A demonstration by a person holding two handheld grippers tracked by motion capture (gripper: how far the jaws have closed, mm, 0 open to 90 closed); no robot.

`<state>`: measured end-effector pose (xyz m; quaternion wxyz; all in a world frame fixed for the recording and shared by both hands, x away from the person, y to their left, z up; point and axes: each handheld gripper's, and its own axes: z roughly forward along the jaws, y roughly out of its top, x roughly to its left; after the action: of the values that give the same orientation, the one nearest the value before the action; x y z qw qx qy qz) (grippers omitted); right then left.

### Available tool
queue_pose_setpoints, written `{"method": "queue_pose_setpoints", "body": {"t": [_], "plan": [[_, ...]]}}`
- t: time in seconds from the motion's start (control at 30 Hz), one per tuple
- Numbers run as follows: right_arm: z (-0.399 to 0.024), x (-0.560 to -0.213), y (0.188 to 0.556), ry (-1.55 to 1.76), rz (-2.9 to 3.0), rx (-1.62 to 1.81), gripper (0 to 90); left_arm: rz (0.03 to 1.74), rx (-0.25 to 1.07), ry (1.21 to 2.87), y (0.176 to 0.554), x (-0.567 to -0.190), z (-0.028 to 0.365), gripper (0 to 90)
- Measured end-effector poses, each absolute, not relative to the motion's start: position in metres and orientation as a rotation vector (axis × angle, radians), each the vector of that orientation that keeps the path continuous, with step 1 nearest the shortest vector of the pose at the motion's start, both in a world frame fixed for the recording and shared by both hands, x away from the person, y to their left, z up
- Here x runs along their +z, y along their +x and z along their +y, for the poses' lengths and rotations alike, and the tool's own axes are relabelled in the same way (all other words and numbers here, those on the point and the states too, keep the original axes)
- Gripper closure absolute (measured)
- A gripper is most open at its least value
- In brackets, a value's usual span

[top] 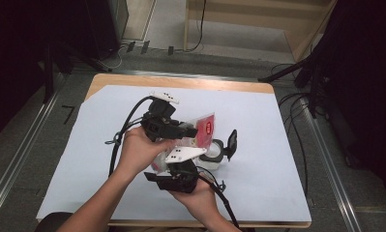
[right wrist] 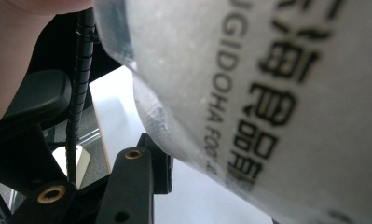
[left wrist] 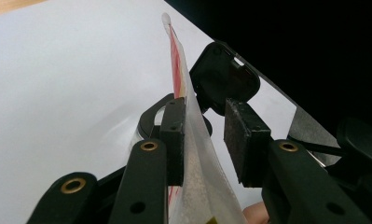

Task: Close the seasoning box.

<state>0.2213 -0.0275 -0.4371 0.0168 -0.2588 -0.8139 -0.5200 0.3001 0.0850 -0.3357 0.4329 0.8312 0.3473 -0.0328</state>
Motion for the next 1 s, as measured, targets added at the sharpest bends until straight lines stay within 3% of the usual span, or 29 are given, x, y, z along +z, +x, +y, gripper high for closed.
{"method": "queue_pose_setpoints", "body": {"t": [1.0], "plan": [[-0.0295, -0.4353, 0.2233, -0.828, -2.484, -1.628, 63.3, 0.877, -0.098, 2.06, 0.3011, -0.3355, 0.0853, 66.1]]}}
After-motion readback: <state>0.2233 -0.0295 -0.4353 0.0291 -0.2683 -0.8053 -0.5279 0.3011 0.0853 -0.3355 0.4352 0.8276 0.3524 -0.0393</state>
